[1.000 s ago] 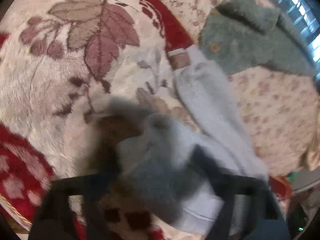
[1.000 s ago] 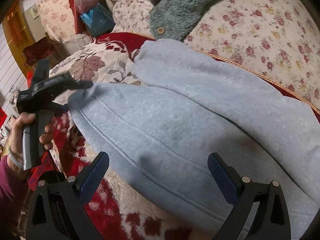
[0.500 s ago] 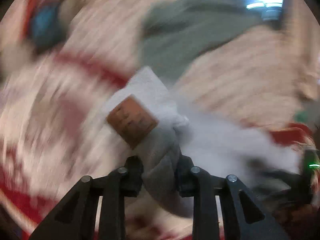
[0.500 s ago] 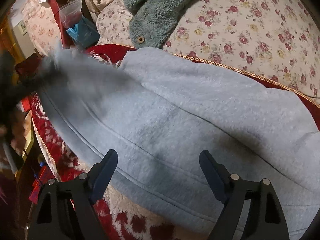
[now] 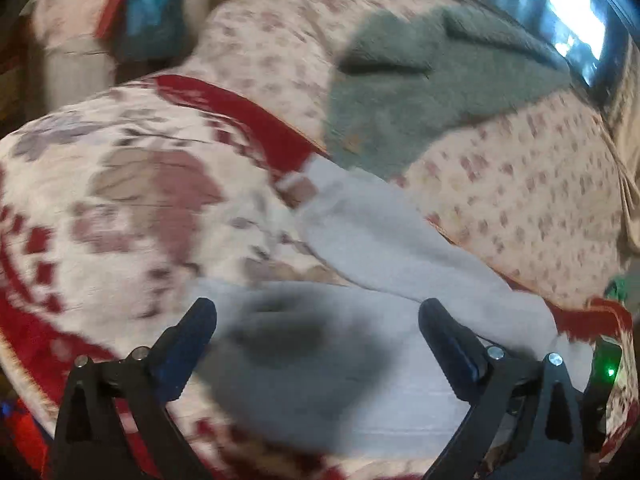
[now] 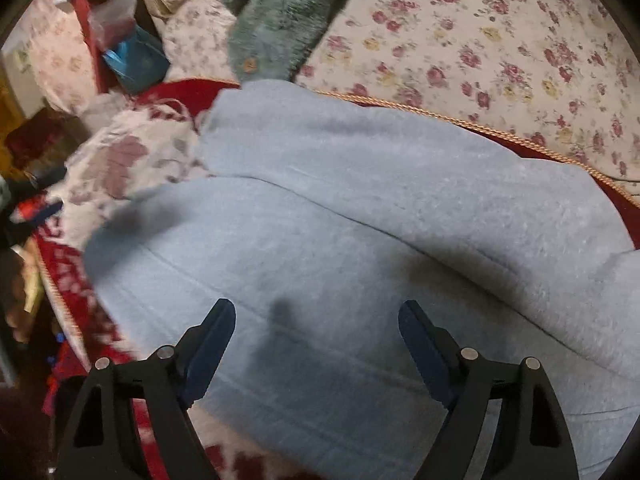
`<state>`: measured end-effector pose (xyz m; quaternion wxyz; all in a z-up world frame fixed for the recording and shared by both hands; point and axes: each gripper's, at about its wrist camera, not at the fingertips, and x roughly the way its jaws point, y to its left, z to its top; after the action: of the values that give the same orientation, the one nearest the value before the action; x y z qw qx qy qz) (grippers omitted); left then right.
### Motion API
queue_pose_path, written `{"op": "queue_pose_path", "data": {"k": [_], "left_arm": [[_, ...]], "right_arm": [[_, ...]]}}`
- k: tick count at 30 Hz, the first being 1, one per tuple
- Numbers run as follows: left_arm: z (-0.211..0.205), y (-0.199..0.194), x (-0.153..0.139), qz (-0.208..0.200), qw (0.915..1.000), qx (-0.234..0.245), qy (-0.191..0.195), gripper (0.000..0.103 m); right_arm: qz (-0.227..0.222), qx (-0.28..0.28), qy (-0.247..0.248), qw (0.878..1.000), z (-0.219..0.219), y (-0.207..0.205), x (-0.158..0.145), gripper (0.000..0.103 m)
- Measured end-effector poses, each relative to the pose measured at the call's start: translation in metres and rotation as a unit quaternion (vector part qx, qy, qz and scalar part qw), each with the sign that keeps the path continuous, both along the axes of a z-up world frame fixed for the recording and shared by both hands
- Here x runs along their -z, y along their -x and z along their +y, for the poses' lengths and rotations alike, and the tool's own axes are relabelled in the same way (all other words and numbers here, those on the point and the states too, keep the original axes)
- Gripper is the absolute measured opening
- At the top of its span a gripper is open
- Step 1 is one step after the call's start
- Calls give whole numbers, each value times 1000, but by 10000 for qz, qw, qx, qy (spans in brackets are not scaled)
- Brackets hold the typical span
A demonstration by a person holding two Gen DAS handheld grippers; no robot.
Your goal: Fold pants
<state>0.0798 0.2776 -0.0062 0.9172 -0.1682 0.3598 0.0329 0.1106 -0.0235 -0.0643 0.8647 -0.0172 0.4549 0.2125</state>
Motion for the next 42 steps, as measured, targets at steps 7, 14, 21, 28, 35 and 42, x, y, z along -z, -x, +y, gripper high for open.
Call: {"op": "queue_pose_path", "data": {"k": [7,14,21,28,35,42], "left_arm": [[-2,-70,87,1565,9870,-127,-327,92],[1,-64,61,1143,9932,121,-172,92],[-4,-83,76,1565,9873,176,207,93],[-9,-91,47,1133,9936,9,-30,93],[-16,-106,31,1068,9937,156,-289,93],[-1,-139,42,1451,9889,188,253,93]], "right_arm": [[43,-293,354,9989,-4,2,15,86],[-268,-248,472,9982,-26,21,0,87],[30,-90,484,9988,-38,7,9,88],[-503,187,106,9985,-52,2,-27,88],[-466,481,-76,9977,-74,-9,-41,88],[-432,688,-162,9966,-100,-13,-43,88]]}}
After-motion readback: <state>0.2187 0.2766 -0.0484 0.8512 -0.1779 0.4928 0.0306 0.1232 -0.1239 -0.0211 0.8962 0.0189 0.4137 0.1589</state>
